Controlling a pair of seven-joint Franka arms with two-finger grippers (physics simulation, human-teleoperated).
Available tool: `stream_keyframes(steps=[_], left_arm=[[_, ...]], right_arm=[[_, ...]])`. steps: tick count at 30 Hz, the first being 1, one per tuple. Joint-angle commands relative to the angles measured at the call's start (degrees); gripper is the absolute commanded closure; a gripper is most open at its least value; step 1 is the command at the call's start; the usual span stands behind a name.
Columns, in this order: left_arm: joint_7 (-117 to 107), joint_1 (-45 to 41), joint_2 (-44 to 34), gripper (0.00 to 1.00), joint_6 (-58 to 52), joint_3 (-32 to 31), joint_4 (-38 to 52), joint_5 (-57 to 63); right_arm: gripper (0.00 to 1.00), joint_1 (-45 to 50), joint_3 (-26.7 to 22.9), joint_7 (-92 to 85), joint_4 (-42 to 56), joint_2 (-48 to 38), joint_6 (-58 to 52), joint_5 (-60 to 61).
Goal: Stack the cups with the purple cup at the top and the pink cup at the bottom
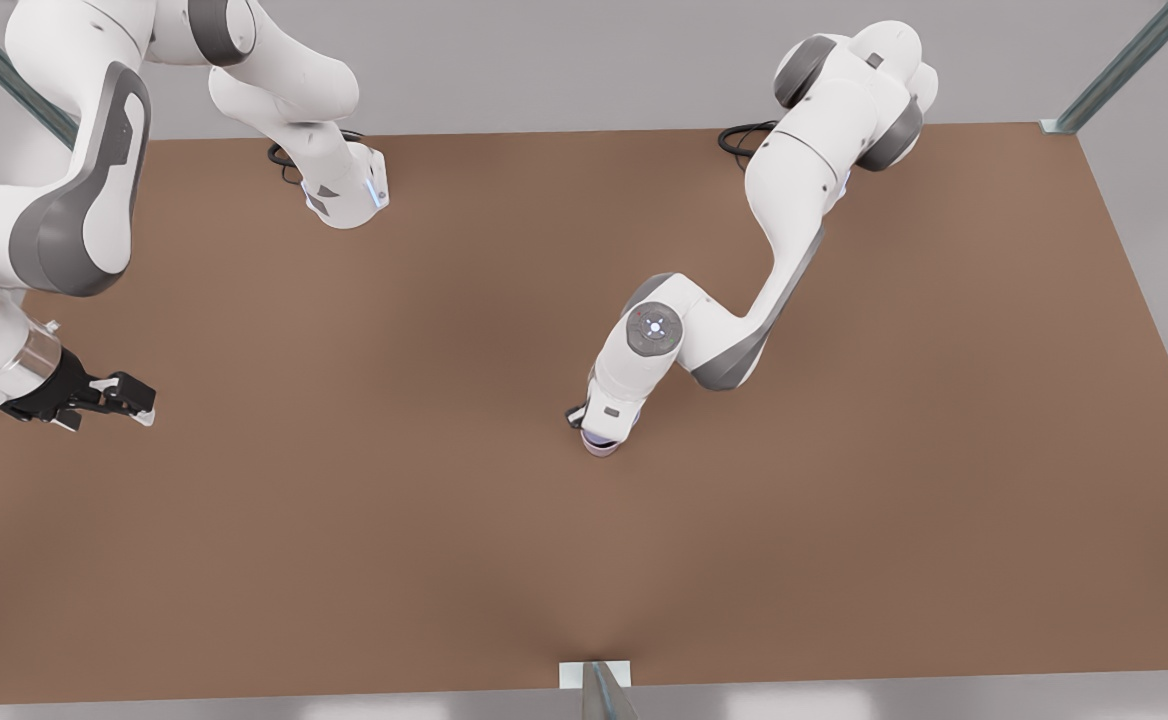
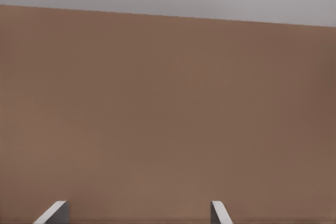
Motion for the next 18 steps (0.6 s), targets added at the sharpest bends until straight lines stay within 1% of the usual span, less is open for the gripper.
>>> stream_keyframes(steps=[1, 7, 10, 18], left_arm=[[-10.4, 0.0, 0.0, 0.79, 0.9, 0.0, -0.1, 0.4], [-10.4, 0.0, 0.0, 0.79, 0.8, 0.0, -0.6, 1.1], [-10.4, 0.0, 0.0, 0.79, 0.8, 0.0, -0.7, 1.1], [-10.5, -0.3, -0.1, 0.79, 0.1, 0.0, -0.8, 1.1]], right_arm=[[0.00, 0.0, 0.0, -0.1, 0.1, 0.1, 0.0, 0.1], [0.00, -0.1, -0.2, -0.2, 0.1, 0.0, -0.6, 0.1], [0.00, 0.0, -0.2, -0.4, 0.0, 0.1, -5.8, 0.1], [0.00, 0.4, -0.2, -0.2, 0.0, 0.2, -5.2, 0.0]])
